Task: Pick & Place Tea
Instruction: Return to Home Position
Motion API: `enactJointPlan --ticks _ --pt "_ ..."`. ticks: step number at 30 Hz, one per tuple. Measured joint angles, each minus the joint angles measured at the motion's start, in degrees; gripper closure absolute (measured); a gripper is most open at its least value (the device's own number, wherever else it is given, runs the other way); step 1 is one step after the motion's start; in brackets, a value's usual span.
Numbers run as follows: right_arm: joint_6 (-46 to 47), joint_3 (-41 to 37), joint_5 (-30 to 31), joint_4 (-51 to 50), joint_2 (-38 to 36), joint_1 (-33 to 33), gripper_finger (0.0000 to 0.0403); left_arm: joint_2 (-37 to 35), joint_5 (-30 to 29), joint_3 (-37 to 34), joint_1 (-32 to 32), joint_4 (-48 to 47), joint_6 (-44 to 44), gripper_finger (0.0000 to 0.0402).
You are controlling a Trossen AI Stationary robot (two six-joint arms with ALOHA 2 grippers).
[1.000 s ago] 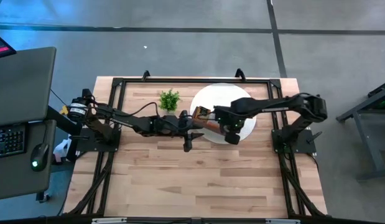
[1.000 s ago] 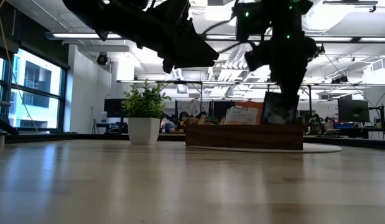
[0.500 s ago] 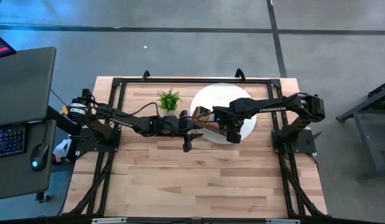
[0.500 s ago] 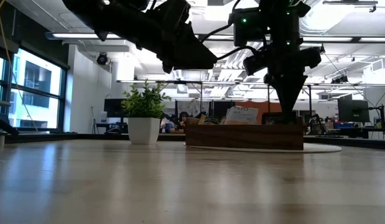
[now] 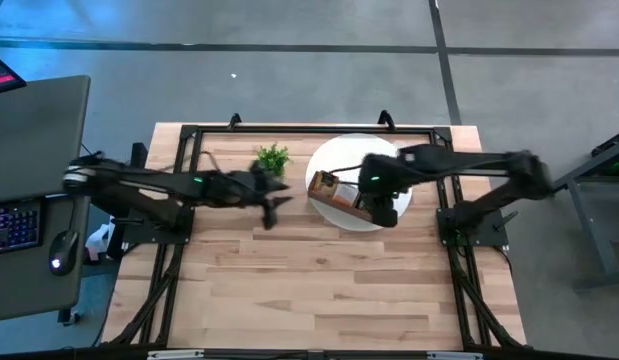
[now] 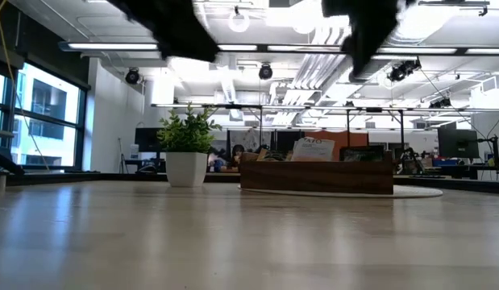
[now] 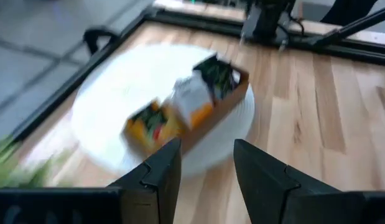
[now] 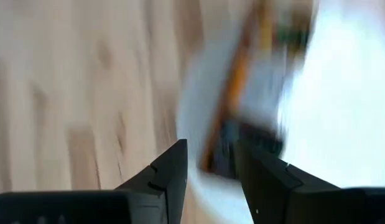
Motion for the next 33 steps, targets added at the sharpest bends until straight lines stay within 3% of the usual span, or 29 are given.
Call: enactJointPlan --ticks 4,7,11,17,22,27,33 --pt "-6.1 -8.1 -0.7 18.7 -11.9 3.2 0.0269 -11.7 0.1 0.0 0.0 -15.7 -5.9 0.0257" --pt "-7.5 -17.3 -2.3 31.5 -21.8 4.7 0.0269 -21.5 -1.5 -2.1 0.0 -20.5 -7.1 0.0257" --pt "-5.3 -31.6 -3.3 45.4 -34.5 5.2 0.0269 -36.0 -3.5 -10.3 -0.1 -18.7 -4.2 0.0257" --pt "-3.8 -52.1 -3.8 70.1 -50.0 5.1 0.0269 -54.8 3.2 -26.7 0.0 -7.0 1.7 0.0257" --pt "-6.3 -63.0 -4.6 78.6 -60.3 5.1 0.0269 -67.2 3.2 -33.9 0.0 -4.4 3.7 0.0257" --pt "-5.6 -68.1 -4.2 78.5 -69.7 5.1 0.0269 -67.3 3.6 -36.0 0.0 -2.6 7.8 0.0257" --pt "-7.3 -74.4 -3.9 77.8 -77.5 5.1 0.0269 -64.3 9.9 -45.0 0.0 14.4 11.0 0.0257"
